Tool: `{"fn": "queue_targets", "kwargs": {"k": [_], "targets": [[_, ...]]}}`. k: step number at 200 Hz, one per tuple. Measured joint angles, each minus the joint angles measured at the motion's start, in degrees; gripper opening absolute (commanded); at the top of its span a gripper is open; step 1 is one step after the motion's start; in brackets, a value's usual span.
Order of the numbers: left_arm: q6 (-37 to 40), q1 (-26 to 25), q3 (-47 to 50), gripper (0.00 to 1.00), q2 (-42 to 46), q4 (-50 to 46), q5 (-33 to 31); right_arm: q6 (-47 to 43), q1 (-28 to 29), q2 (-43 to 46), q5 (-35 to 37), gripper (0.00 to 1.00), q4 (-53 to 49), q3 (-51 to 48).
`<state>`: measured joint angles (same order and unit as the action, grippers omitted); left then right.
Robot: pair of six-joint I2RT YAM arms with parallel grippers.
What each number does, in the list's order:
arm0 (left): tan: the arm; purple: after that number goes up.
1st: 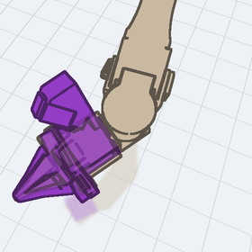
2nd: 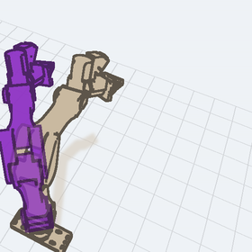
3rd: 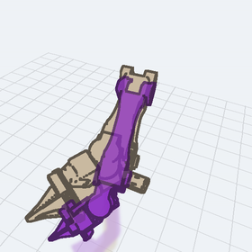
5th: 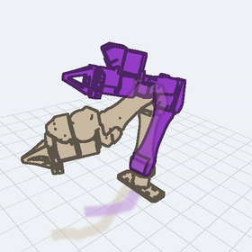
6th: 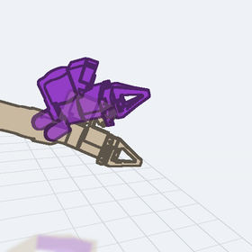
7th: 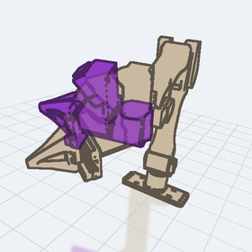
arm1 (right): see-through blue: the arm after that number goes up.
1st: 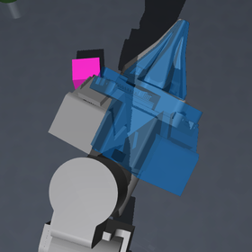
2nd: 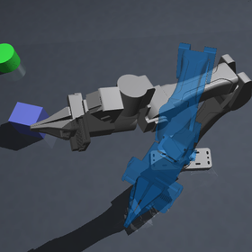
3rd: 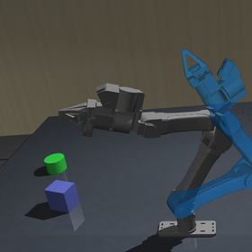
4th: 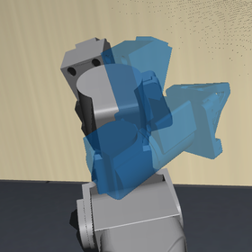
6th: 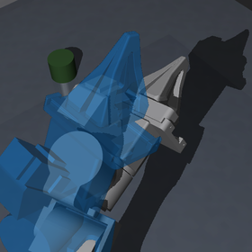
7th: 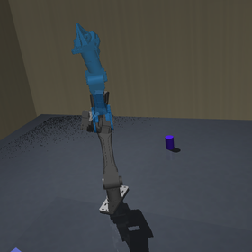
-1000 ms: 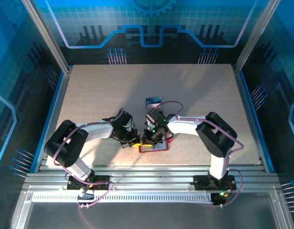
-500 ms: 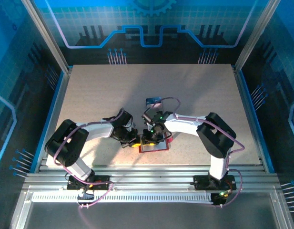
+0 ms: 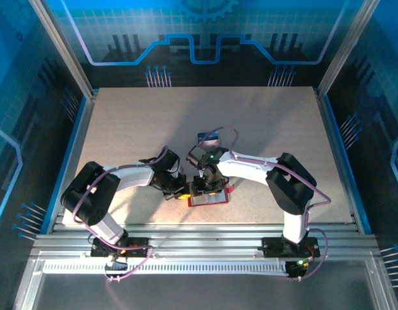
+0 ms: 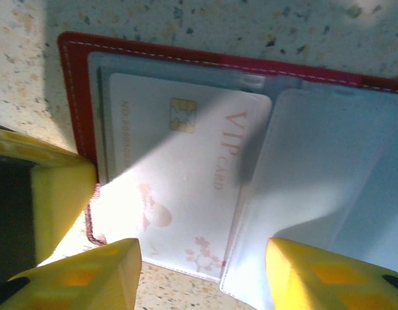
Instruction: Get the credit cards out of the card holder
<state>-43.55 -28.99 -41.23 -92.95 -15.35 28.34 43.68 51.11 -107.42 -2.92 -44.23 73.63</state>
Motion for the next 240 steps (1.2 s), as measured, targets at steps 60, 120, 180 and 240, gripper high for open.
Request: {"fn": "queue_targets", "kwargs": {"k": [60,120,180,240], "targets": [[0.15,0.00,-0.33,0.00,-0.02,-1.01,-0.02,-1.16,0.37,-0.92,6.34,0.62,-6.91,2.56],[0.17,0.00,-0.55,0.00,0.00,-1.66,-0.02,-1.57,0.02,-0.81,9.57,0.61,-9.53,2.12],[0.04,0.00,-2.03,0.00,1.77,-4.87,-1.11,-2.32,-3.10,3.04,10.08,0.60,-9.79,-1.95],[-0.42,-1.25,-3.52,0.00,2.91,-4.92,-1.09,-3.13,-4.96,6.80,7.41,0.53,-7.58,-4.92]]}}
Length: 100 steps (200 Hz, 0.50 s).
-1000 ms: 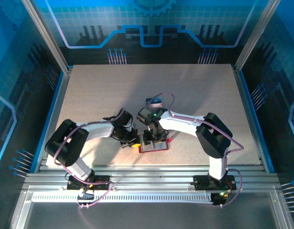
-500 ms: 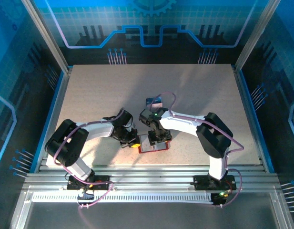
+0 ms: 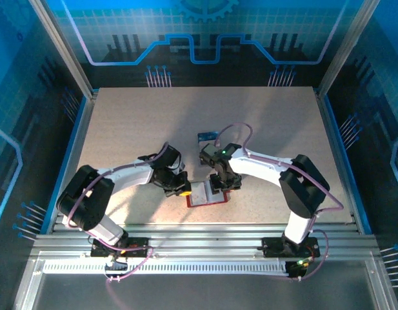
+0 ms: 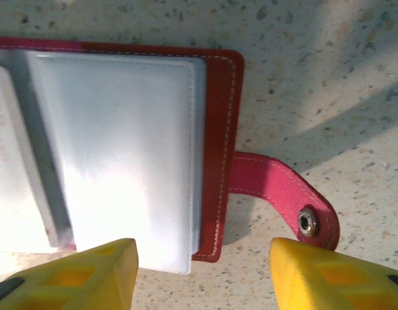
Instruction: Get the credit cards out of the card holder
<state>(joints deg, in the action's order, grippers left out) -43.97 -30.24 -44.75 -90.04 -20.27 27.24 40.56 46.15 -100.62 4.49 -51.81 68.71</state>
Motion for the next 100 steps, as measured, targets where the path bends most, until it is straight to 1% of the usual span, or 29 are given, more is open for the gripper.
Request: {"fn": "queue_targets", "kwargs": {"k": [33,50,71,89,100], "targets": [[-1.05,-1.11,-0.07,0.00,0.00,0.09,0.00,0.31,-1.57,3.41,-7.21,0.48,6.67,-3.21],[-1.18,-1.68,-0.07,0.00,-0.02,0.39,0.00,0.50,-2.25,3.67,-10.03,0.46,9.14,-3.65],[-1.36,-2.23,-0.07,0.00,-0.44,1.18,0.00,1.22,-3.21,3.87,-15.37,0.40,14.73,-5.64],[-1.68,-2.47,-0.07,0.00,-1.27,1.55,0.00,2.12,-4.24,3.96,-20.09,0.27,19.45,-8.24],[-1.92,-2.56,-0.07,0.00,-1.68,1.73,0.00,2.75,-4.61,3.96,-22.03,0.24,21.42,-9.42]]}}
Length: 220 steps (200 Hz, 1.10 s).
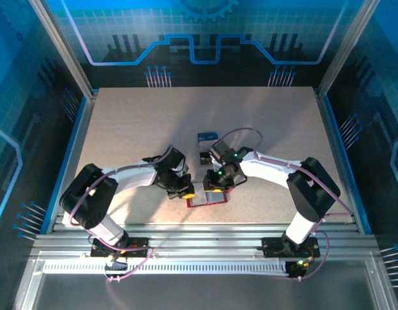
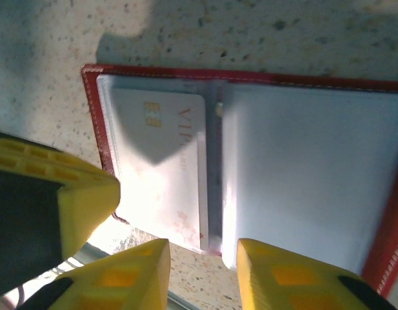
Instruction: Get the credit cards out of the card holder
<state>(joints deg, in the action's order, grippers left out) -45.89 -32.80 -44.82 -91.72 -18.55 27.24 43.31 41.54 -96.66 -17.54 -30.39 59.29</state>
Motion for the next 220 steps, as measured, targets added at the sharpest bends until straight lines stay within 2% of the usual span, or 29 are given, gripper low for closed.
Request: {"fn": "queue_targets", "kwargs": {"k": [69,220], "targets": [[-0.61,-0.55,-0.04,0.00,-1.29,0.87,0.00,1.05,-0.37,-2.91,-6.12,0.20,8.48,-1.62],[-0.33,-0.61,-0.63,0.00,-2.67,0.81,0.00,1.18,-0.37,-6.23,-6.56,0.25,9.49,-2.08]]}}
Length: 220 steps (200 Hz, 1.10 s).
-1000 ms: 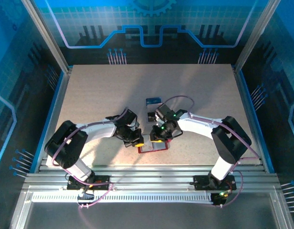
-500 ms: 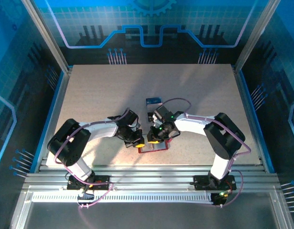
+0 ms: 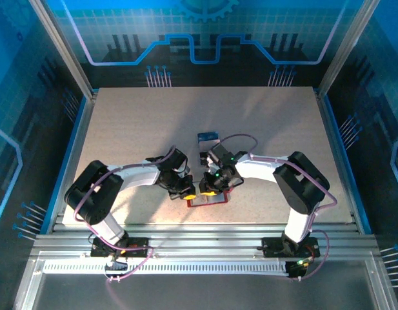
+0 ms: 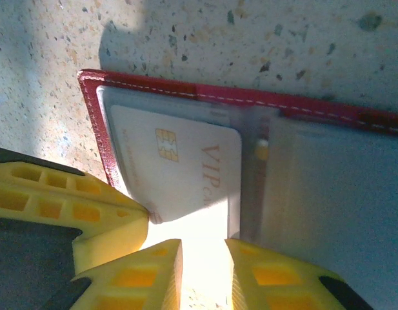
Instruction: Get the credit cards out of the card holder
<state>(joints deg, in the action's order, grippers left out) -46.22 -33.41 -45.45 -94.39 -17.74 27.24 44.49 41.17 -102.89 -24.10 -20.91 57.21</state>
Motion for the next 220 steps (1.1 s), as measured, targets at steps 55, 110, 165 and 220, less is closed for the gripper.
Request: {"fn": "queue_targets", "kwargs": {"k": [55,110,165,220], "targets": [[0.22,0.00,-0.15,0.00,-0.09,-0.22,0.00,-1.11,0.02,-0.07,1.97,0.25,-1.79,0.35],[0.72,-0.04,-0.26,0.00,-0.26,-0.59,0.00,-1.95,0.02,0.00,3.13,0.27,-3.80,1.09],[1.55,-0.04,-1.31,0.00,-1.11,-1.53,0.02,-2.56,0.02,0.50,4.90,0.29,-6.16,1.64],[2.21,-0.09,-2.08,0.00,-1.20,-3.04,-0.68,-2.40,-0.02,2.40,5.60,0.29,-7.04,1.62]]}}
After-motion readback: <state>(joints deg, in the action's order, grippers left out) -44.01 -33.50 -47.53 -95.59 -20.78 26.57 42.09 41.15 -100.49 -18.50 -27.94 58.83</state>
